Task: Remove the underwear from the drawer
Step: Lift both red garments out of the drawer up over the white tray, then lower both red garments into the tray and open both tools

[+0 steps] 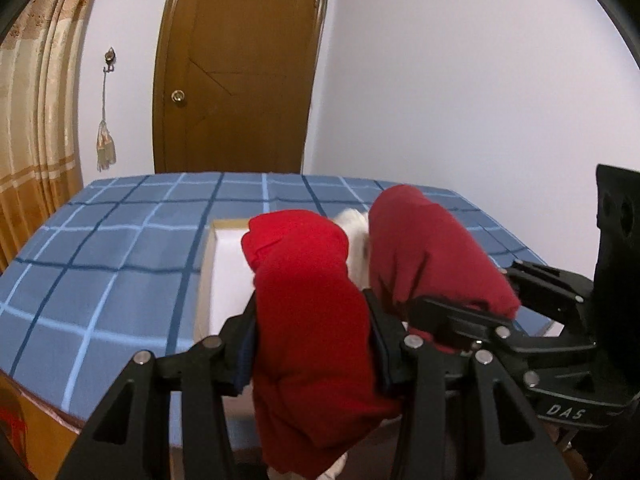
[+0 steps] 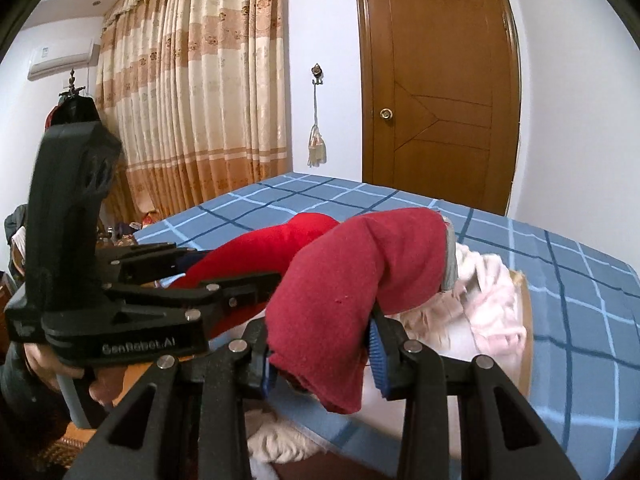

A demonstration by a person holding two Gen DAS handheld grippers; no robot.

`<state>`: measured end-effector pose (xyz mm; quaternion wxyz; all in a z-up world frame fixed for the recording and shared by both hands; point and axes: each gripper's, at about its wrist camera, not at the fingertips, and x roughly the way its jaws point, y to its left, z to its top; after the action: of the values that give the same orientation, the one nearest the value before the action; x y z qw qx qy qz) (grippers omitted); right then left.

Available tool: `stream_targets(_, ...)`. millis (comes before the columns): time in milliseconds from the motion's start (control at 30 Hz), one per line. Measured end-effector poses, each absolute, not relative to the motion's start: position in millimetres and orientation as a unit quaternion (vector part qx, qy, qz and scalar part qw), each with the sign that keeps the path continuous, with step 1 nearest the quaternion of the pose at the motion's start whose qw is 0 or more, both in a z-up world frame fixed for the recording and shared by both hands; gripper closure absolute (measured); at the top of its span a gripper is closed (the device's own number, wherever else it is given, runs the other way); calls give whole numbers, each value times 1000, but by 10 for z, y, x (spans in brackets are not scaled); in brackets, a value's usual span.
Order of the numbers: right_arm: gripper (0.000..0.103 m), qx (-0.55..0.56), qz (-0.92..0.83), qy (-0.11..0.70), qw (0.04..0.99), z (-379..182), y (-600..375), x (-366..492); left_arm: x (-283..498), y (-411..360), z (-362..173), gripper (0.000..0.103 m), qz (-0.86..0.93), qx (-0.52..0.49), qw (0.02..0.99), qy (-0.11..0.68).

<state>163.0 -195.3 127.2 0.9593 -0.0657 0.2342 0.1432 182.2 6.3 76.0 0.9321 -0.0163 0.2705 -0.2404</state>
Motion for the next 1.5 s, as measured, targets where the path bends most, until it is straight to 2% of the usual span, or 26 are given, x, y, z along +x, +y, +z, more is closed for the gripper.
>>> stream_targets(500, 63, -62, 129, 265, 954, 1246, -2006, 2535, 2563, 59, 644, 57, -201, -38, 929, 309)
stream_targets(967, 63, -60, 118, 324, 937, 1036, -2056, 3113, 3124, -52, 383, 57, -146, -15, 924, 352)
stream_targets(1233, 63, -45, 114, 370, 921, 871, -2080, 3349, 3288, -84, 255, 57, -131, -2, 916, 378)
stream_targets(1367, 63, -24, 120, 398, 909, 794, -2134, 3456, 3339, -88, 194, 53, -122, -1, 906, 406)
stream_targets(1500, 62, -17, 122, 413, 902, 748, -2143, 3494, 3357, -105, 181, 53, -120, 2, 903, 412)
